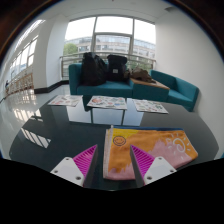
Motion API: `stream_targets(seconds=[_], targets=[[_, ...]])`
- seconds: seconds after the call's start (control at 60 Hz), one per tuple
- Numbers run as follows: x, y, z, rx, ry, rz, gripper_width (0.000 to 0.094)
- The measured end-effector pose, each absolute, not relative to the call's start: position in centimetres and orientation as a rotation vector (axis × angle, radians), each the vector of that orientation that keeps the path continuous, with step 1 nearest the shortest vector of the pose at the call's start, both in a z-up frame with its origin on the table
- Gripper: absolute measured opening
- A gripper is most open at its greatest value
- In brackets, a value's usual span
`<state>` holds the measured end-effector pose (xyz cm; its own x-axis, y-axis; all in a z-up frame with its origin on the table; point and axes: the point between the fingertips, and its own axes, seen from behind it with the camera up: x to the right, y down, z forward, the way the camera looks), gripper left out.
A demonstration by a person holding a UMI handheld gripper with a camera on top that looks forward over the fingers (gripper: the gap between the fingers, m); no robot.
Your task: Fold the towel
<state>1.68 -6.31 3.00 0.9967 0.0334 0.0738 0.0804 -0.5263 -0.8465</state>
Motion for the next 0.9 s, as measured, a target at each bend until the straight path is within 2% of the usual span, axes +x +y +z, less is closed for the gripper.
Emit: stream_targets(seconds=[0.1, 0.167, 0.217, 0.3, 0.317, 0.333, 0.35, 0.467, 0.483, 0.55, 0.667, 0.8, 0.9], targets=[[2.2, -4.0, 0.8, -2.182, -0.076, -0.070, 0.0574], [1.8, -3.3, -0.5, -2.217, -0.096, -0.058, 0.0504], [1.9, -3.1, -0.9, -2.224, -0.079, -0.052, 0.0368], [2.1, -3.1, -0.6, -2.232, -0.084, -0.090, 0.0250], [2.5, -3.0, -0.5, -2.231, -0.085, -0.110, 0.0183], [2.9, -3.0, -0.6, -2.230, -0.086, -0.131, 0.0072], [3.2, -2.9, -0.8, -2.226, -0.088, -0.138, 0.0052], [3.1, -3.2, -0.8, -2.246, -0.090, -0.122, 0.0065], [3.2, -3.2, -0.6, -2.247, -0.086, -0.117, 0.0022], [3.0, -3.3, 0.3, -2.249, -0.082, -0.064, 0.0022], [5.3, -3.3, 5.2, -2.177, -0.058, -0.015, 0.0026], [13.3, -3.0, 10.4, -2.104, 0.021, -0.080, 0.0028], [21.1, -2.8, 10.6, -2.094, 0.080, -0.204, 0.0027]])
